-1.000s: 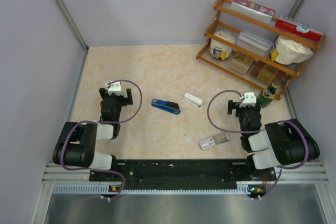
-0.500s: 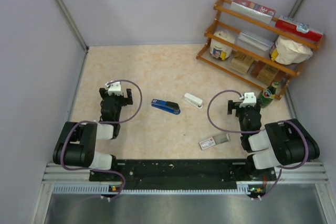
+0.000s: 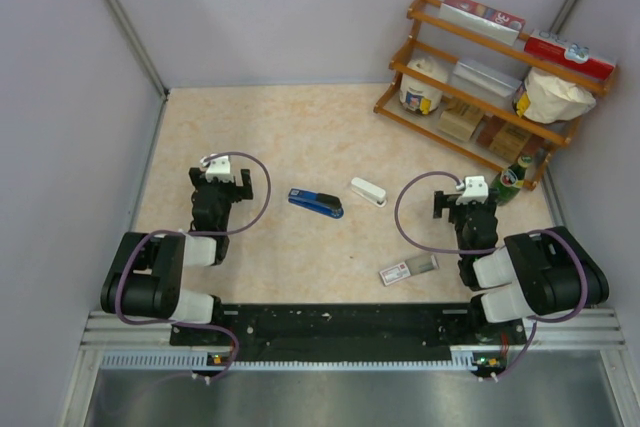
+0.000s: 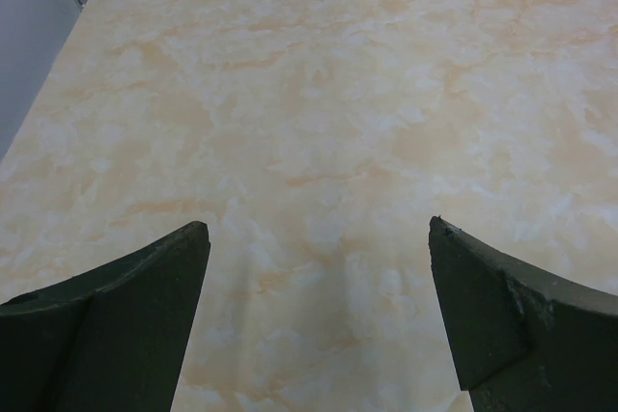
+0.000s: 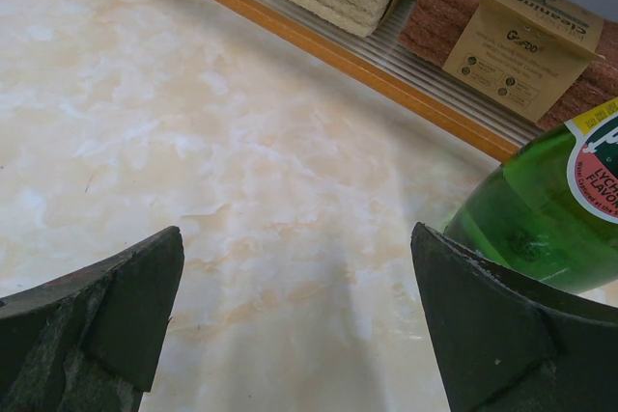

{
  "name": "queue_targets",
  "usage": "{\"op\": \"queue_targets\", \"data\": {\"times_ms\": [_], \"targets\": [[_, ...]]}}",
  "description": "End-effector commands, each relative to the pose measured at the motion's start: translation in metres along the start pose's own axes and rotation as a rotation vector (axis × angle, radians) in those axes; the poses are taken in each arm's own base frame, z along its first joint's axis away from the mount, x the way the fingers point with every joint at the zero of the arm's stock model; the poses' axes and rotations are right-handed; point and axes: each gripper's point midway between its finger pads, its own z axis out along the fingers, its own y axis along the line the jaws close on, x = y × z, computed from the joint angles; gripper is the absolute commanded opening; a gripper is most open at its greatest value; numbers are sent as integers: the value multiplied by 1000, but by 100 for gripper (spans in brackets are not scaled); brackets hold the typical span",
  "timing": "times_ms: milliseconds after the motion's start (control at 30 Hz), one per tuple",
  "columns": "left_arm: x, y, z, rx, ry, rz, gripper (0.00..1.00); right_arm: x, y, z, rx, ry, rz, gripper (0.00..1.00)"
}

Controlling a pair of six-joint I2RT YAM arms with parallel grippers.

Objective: Load the staples into the stapler
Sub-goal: Reset both arms

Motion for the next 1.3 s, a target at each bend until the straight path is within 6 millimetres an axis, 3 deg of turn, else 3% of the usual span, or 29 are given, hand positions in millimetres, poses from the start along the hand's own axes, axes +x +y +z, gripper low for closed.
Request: {"op": "queue_targets", "data": {"times_ms": [0,100,233,1267], "targets": [[-15,1,2,-5,-65,-18,99,-51,-7,1,23,-204,70,99],[-15,1,2,-5,-64,-18,99,-51,-8,0,25,-204,70,91],[-15,1,2,-5,-64,-16,99,-52,-7,0,23,-207,73,99],[-15,1,2,-5,-65,-18,99,-50,-5,3,14,-192,69,99]]}}
